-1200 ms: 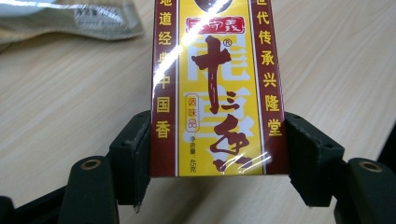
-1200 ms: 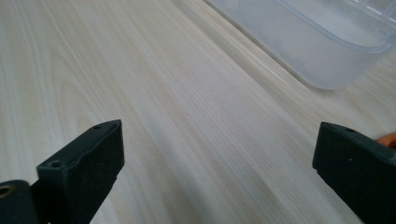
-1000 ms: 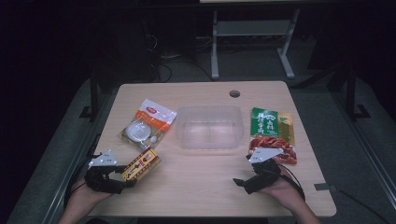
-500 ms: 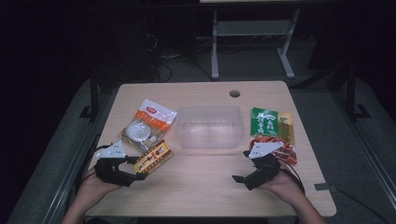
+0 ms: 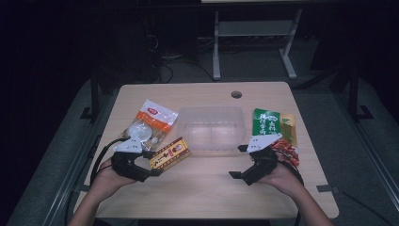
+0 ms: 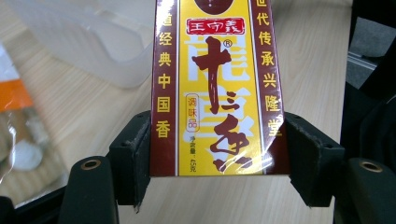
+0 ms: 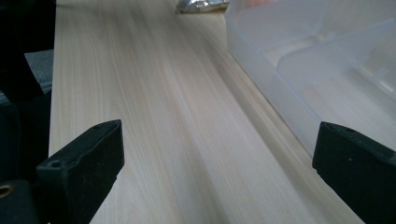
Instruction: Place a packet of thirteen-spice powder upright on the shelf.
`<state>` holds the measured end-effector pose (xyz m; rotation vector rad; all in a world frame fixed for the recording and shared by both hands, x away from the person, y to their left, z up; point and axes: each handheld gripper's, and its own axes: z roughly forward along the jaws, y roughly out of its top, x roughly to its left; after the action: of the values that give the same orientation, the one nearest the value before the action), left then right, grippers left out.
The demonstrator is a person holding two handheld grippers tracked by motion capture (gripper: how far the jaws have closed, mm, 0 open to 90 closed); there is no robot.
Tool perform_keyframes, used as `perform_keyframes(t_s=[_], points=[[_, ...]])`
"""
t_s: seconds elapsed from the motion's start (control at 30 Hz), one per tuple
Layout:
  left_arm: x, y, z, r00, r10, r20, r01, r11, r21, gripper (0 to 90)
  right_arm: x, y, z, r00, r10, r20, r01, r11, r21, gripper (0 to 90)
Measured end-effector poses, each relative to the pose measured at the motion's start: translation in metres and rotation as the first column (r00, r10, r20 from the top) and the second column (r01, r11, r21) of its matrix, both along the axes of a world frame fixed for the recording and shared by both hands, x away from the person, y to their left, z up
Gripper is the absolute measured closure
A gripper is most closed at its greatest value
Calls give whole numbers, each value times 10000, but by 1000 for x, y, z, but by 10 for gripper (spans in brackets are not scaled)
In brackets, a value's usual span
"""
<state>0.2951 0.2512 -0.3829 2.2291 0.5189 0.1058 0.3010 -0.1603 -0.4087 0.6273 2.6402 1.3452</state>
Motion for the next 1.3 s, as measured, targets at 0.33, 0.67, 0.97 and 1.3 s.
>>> perform_keyframes(t_s=[0.33,0.67,0.97,1.3], points=[[12,-17,5,9967,-765,257,770,9969,-176,320,9,8,10,9987,515,69,-517,9982,312,55],[23,-38,10,9814,-1848,510,1857,9825,-118,320,24,19,28,9913,1311,122,-1317,9872,897,69],[36,-46,13,9548,-2923,544,2934,9559,-128,320,41,36,45,9585,2830,349,-2851,9516,1146,87],[42,-53,10,9393,-3362,691,3378,9412,-122,320,54,56,48,9318,3615,334,-3626,9222,1344,136]])
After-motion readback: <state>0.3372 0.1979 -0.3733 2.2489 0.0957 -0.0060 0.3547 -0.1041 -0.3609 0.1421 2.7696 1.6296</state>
